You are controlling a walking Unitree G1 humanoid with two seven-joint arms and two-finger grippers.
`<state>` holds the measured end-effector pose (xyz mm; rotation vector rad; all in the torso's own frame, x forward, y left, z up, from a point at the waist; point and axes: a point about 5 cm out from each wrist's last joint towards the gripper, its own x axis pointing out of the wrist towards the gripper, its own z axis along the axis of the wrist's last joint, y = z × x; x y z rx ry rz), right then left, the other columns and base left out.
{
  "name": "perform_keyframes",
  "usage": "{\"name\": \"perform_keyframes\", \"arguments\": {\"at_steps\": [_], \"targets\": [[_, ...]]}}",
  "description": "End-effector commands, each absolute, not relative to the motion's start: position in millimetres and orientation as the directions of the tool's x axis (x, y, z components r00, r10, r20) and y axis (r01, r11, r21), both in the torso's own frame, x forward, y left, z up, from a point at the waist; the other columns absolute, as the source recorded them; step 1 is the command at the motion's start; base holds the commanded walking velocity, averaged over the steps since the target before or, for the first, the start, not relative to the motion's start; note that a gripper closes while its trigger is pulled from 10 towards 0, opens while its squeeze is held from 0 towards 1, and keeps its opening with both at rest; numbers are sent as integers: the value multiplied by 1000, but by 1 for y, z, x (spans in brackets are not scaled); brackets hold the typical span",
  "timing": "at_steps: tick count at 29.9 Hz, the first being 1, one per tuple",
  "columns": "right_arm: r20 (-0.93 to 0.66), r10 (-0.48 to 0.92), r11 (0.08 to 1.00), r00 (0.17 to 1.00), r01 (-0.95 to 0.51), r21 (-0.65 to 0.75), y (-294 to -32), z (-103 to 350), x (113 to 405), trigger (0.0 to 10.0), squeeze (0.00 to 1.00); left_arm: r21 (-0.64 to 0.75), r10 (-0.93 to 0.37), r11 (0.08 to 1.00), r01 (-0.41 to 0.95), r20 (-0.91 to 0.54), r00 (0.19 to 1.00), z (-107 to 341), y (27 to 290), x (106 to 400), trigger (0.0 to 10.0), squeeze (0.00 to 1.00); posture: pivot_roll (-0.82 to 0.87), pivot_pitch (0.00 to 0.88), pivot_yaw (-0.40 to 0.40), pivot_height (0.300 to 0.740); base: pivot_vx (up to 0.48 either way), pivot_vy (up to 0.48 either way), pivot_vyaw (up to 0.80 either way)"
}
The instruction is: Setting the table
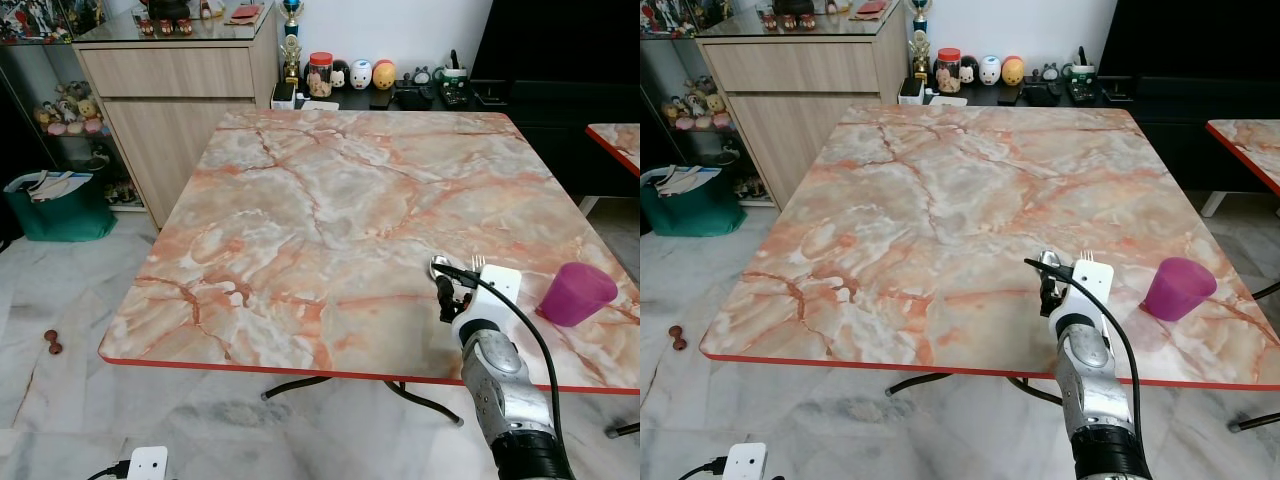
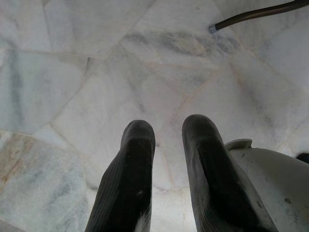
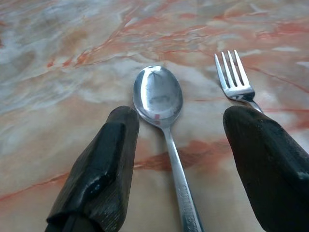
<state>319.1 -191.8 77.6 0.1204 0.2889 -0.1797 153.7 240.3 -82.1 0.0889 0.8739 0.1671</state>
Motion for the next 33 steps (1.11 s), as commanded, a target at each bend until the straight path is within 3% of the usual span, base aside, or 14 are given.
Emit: {"name": "perform_keyframes", "arguments": {"at_steps": [1, 33], "targets": [[-304, -154, 977, 940, 190, 92, -191, 79, 322, 10000, 0, 156, 187, 982, -104, -766, 616, -84, 242, 150, 10000, 0, -47, 0, 10, 707, 0, 0, 0], [-368, -86, 990, 926, 121, 73, -185, 75, 339, 10000, 0, 147, 183, 983, -110, -760, 623, -83, 237, 153, 10000, 0, -33, 0, -4, 707, 0, 0, 0]]}}
